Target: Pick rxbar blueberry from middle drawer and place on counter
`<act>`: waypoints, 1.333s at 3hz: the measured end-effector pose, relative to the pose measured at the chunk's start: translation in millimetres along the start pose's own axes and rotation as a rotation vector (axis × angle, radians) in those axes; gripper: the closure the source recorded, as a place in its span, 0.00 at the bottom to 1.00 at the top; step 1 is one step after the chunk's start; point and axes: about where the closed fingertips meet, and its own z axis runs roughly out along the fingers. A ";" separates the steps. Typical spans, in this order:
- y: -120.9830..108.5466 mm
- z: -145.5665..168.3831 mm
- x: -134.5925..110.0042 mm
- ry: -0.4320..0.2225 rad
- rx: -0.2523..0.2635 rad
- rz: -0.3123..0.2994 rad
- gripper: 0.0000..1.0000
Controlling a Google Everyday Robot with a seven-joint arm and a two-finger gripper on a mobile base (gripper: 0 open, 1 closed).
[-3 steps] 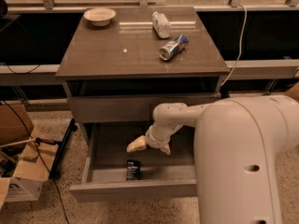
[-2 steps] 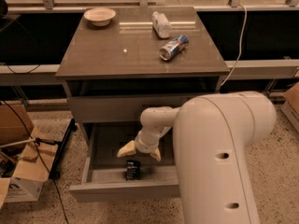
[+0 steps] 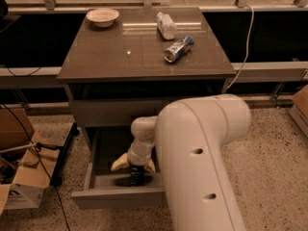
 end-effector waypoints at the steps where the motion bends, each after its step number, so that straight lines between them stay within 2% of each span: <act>1: -4.5 23.8 5.1 0.050 0.044 0.060 0.25; 2: -8.4 35.3 9.0 0.074 0.072 0.100 0.49; 3: -7.3 31.7 9.7 0.074 0.072 0.100 0.72; 4: -12.4 38.4 11.2 0.088 0.066 0.133 0.95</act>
Offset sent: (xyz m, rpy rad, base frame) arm -0.0223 0.0003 -0.0525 -0.1478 0.1487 -0.1127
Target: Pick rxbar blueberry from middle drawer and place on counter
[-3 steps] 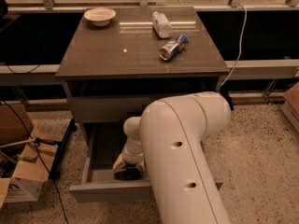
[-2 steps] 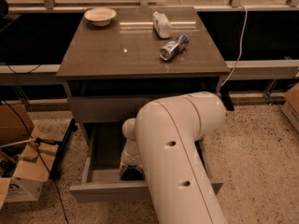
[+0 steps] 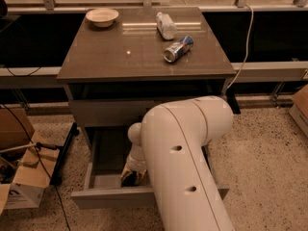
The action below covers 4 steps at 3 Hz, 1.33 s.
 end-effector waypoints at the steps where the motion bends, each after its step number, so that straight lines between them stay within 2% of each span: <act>1: 0.4 -1.9 0.6 0.000 0.000 0.000 1.00; 2: -11.8 -11.6 -2.9 -0.019 -0.046 0.048 1.00; 3: -27.1 -44.3 -2.8 -0.061 -0.162 0.075 1.00; 4: -46.1 -84.5 3.0 -0.110 -0.293 0.076 1.00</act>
Offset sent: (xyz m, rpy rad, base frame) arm 0.0177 -0.0411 0.0225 0.0842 -0.0363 -0.1783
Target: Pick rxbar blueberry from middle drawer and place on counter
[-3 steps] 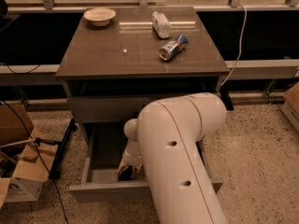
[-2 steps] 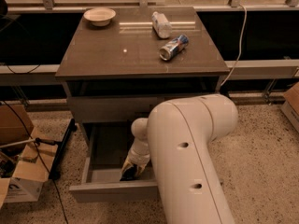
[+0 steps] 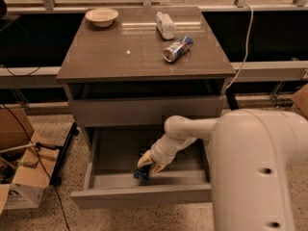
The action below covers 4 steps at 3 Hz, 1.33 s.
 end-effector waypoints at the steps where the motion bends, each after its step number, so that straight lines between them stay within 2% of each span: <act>1: -10.9 -53.3 9.4 -0.048 -0.130 -0.051 1.00; 2: -53.5 -141.1 39.8 -0.175 -0.181 -0.130 1.00; 3: -80.4 -217.9 63.8 -0.304 -0.156 -0.169 1.00; 4: -96.5 -312.8 71.0 -0.504 -0.114 -0.239 1.00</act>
Offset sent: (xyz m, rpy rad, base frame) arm -0.0653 -0.1678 0.1685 0.1793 -0.3693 0.0179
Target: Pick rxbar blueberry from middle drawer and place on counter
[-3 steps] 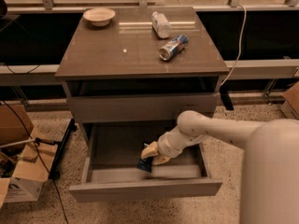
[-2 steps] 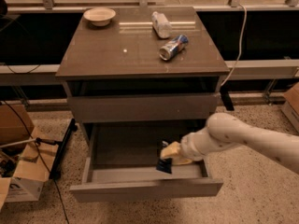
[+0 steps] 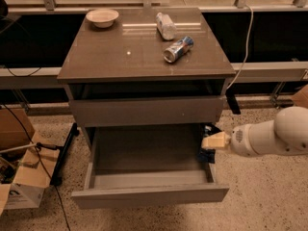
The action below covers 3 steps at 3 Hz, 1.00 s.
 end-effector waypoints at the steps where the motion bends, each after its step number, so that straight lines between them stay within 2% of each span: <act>1: 13.3 -61.4 -51.8 -0.141 0.011 -0.159 1.00; 2: 20.8 -78.3 -76.9 -0.194 0.013 -0.229 1.00; 3: 20.8 -78.3 -76.9 -0.194 0.013 -0.229 1.00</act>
Offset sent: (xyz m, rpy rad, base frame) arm 0.0183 -0.0257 0.0619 -0.0631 -0.1664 0.0385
